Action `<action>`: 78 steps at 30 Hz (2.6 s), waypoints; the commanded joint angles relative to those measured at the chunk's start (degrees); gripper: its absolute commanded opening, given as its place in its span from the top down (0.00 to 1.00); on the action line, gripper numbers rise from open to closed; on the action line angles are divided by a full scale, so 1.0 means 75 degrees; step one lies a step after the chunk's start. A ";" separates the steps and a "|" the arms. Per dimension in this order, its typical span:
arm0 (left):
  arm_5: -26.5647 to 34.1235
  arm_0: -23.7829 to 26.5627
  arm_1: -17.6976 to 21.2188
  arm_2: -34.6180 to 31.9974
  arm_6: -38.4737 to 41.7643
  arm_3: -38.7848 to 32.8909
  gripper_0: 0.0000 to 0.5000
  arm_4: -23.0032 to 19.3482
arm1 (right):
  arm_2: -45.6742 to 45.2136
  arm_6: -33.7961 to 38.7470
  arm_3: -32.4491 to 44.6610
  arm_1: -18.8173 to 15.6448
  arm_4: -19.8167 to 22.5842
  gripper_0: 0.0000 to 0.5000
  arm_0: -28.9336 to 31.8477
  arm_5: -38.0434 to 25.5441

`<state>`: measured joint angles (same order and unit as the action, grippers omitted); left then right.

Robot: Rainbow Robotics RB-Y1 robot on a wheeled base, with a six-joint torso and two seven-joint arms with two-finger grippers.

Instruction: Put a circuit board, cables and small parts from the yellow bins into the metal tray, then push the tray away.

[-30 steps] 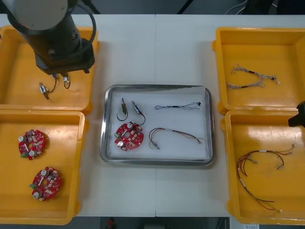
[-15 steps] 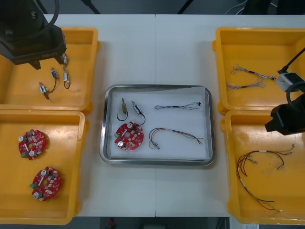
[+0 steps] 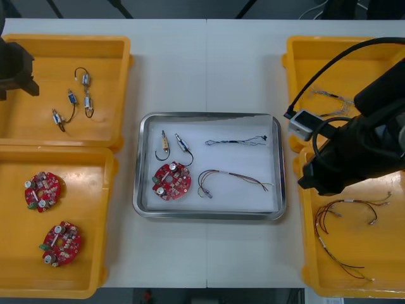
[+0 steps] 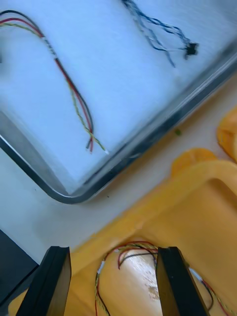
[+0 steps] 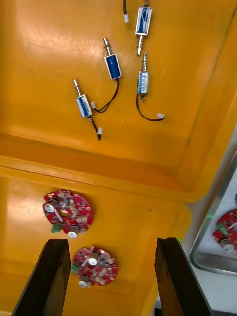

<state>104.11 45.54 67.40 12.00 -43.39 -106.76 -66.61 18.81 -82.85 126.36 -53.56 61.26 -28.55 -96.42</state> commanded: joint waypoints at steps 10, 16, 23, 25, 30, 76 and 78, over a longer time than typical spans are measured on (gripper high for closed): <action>-0.1119 -0.2768 0.0916 -0.1658 -0.0578 -0.1000 0.00 -0.0236 | 0.3047 -0.1082 0.0202 0.0789 -0.1161 0.00 -0.2053 0.0129; -0.1588 -0.3529 0.1033 -0.1694 -0.0648 -0.1164 0.00 -0.0083 | 0.3937 -0.1094 0.0155 0.1387 -0.1875 0.00 -0.2428 0.0047; -0.2033 -0.4139 0.1057 -0.1694 -0.0683 -0.1164 0.00 0.0092 | 0.4746 -0.1047 -0.0067 0.2020 -0.2684 0.00 -0.2533 0.0035; -0.2127 -0.4268 0.1080 -0.1694 -0.0718 -0.1164 0.00 0.0116 | 0.5027 -0.1035 -0.0149 0.2184 -0.3000 0.00 -0.2568 0.0035; -0.2315 -0.4455 0.1080 -0.1682 -0.0871 -0.1058 0.00 0.0139 | 0.5578 -0.0988 -0.0419 0.2535 -0.3551 0.00 -0.2568 0.0152; -0.3029 -0.4901 0.1080 -0.1506 -0.2324 -0.1176 0.00 0.0174 | 0.6387 -0.0637 -0.1708 0.3860 -0.5039 0.00 -0.1959 0.0621; -0.3029 -0.4901 0.1080 -0.1506 -0.2324 -0.1176 0.00 0.0174 | 0.6387 -0.0613 -0.1708 0.3860 -0.5039 0.00 -0.1959 0.0621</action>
<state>81.76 9.78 72.47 0.71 -58.82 -114.31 -65.93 65.96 -88.94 112.86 -26.05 23.98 -43.99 -92.15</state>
